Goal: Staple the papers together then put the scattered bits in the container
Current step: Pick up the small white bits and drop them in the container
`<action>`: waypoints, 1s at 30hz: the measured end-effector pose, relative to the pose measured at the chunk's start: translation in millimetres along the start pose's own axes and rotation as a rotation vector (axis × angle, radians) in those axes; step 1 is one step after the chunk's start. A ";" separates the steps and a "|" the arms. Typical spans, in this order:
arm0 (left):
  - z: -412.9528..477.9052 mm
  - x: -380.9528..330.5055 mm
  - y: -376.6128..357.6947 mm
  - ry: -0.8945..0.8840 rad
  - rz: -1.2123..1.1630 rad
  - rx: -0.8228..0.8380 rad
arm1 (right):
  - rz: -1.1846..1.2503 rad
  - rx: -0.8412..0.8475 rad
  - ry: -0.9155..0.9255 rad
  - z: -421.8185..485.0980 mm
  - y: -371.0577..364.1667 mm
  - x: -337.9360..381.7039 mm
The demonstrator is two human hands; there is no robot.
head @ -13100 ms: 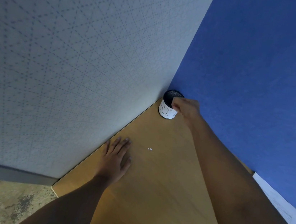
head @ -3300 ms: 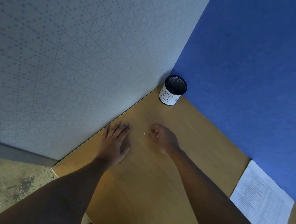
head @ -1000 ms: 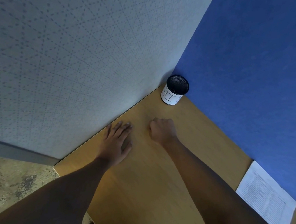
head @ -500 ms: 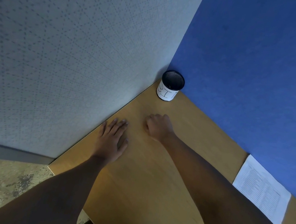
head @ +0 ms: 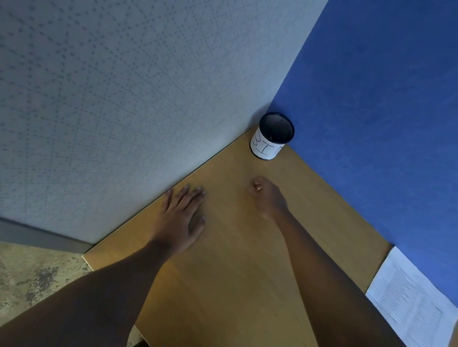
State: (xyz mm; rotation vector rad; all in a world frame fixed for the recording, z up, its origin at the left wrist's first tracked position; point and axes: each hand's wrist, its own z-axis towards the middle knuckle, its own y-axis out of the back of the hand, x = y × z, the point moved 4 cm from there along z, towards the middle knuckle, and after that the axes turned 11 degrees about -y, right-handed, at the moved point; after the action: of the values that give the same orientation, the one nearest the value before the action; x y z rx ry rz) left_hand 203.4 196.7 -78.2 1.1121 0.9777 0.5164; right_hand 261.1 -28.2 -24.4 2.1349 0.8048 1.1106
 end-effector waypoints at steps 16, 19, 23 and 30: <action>-1.0 -1.4 0.4 -0.004 0.002 -0.005 | 0.436 -0.177 -0.011 48.3 118.2 63.2; -0.5 -1.3 0.4 -0.006 -0.003 -0.005 | 0.106 -0.277 -0.027 66.0 129.7 64.9; -0.4 -0.9 -0.5 -0.002 -0.001 0.005 | -0.293 -0.343 -0.075 76.6 134.0 64.7; 0.3 -1.0 0.3 0.001 0.003 0.011 | -0.443 -0.516 -0.040 66.6 137.0 72.4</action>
State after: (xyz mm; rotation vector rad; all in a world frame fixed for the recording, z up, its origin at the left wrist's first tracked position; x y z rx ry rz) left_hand 203.1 195.8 -77.5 1.1236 0.9808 0.5142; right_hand 384.1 -77.6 79.7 1.4592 0.8139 0.9116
